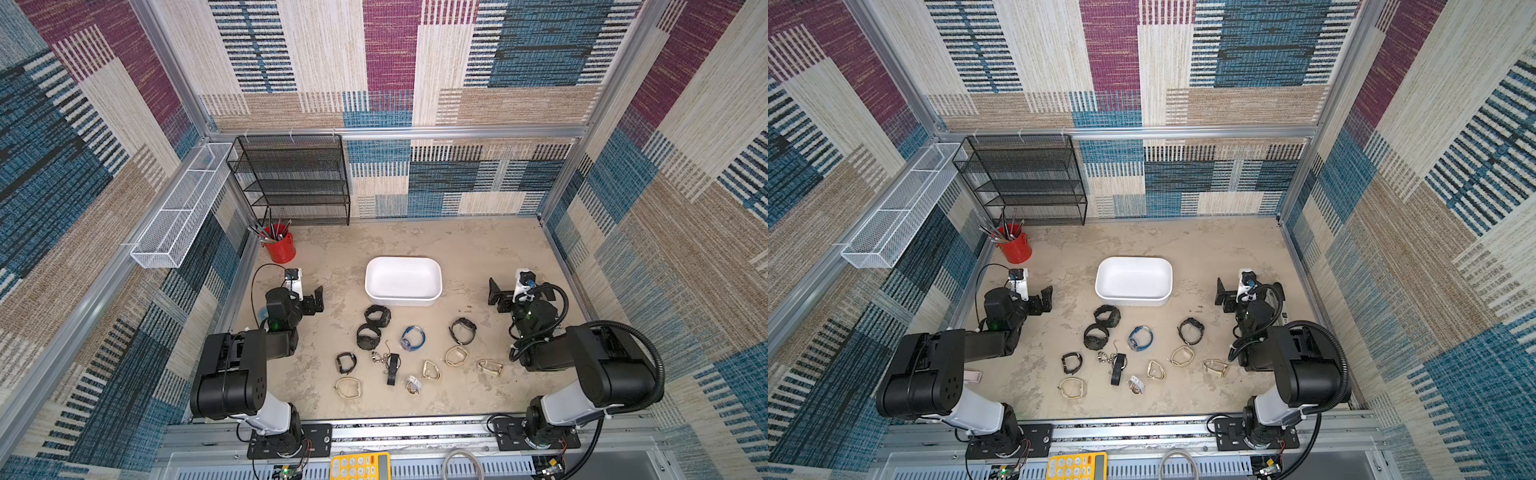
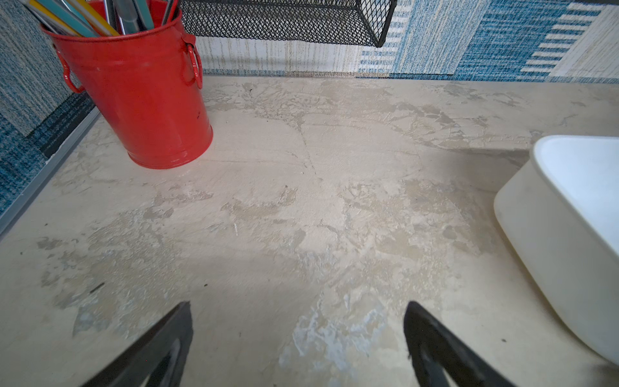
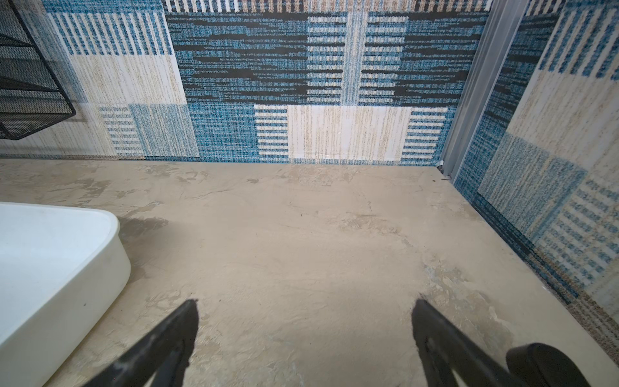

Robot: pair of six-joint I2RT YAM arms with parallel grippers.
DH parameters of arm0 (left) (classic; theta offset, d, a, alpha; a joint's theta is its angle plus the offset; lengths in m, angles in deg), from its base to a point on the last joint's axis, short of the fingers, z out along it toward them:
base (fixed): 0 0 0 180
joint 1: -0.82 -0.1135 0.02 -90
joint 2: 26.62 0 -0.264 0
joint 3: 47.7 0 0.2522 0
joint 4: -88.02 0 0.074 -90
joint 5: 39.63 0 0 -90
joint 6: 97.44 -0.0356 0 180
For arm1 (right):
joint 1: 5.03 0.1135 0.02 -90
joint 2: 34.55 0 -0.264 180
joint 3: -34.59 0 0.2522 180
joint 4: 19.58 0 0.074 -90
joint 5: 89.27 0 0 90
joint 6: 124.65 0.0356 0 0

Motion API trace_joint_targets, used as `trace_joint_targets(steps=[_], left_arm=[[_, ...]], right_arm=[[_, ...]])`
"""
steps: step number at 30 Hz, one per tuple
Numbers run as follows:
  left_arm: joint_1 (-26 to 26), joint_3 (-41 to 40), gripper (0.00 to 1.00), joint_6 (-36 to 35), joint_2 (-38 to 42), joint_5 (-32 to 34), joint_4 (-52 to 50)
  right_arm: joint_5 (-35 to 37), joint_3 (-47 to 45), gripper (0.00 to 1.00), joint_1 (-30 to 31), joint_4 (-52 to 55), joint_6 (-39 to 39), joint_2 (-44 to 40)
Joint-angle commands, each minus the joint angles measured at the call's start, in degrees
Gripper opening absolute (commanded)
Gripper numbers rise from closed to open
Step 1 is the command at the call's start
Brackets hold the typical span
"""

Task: Put the watch into the storage box
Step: Pick up the watch at the center of the board.

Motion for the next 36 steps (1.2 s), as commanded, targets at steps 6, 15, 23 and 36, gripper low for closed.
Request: trace_joint_targets(steps=[6, 15, 23, 36], left_arm=[[0.0, 0.3, 0.99, 0.5, 0.0, -0.7, 1.6], [1.0, 6.0, 0.99, 9.6, 18.7, 10.3, -21.3], [0.8, 7.1, 0.99, 27.8, 34.4, 9.0, -30.8], [2.9, 15.0, 0.94, 24.2, 33.8, -2.7, -51.2]], right_arm=[[-0.2, 1.1, 1.00, 0.0, 0.9, 0.6, -1.9], [2.6, 19.3, 0.99, 0.0, 38.9, 13.3, -15.5], [5.4, 18.5, 1.00, -0.2, 45.0, 28.8, -20.8], [0.6, 30.0, 1.00, 5.1, 77.7, 24.8, -17.6]])
